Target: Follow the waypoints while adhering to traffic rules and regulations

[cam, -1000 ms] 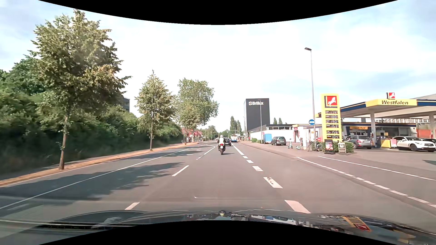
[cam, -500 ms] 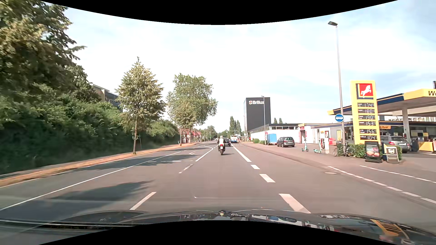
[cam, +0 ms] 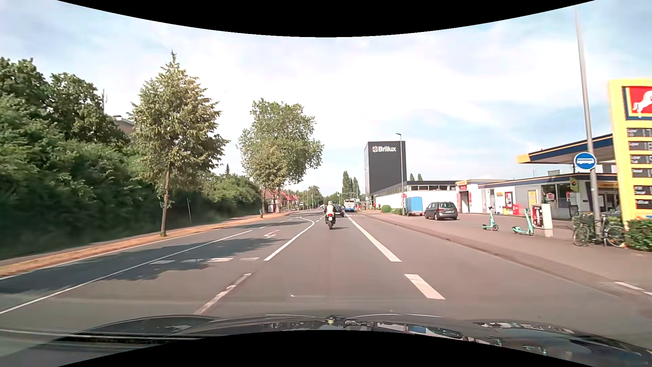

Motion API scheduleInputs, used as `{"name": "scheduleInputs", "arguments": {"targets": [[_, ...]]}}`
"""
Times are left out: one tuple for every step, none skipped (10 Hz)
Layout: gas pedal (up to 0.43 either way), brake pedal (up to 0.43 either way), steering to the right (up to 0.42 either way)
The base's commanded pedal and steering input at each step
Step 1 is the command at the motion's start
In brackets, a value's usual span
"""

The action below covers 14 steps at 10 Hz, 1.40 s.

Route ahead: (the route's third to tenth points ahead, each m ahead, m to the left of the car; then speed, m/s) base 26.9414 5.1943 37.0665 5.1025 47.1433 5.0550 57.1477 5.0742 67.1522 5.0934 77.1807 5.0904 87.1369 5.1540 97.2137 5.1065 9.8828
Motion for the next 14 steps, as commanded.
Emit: {"name": "scheduleInputs", "arguments": {"targets": [[0.118,0.0,0.001],[0.118,0.0,0.001],[0.118,0.0,0.001],[0.118,0.0,0.001],[0.118,0.0,0.001],[0.118,0.0,0.001],[0.13,0.0,0.001],[0.15,0.0,0.001],[0.169,0.0,0.001],[0.169,0.0,0.001],[0.169,0.0,0.001],[0.169,0.0,0.001],[0.169,0.0,0.001],[0.169,0.0,0.001]]}}
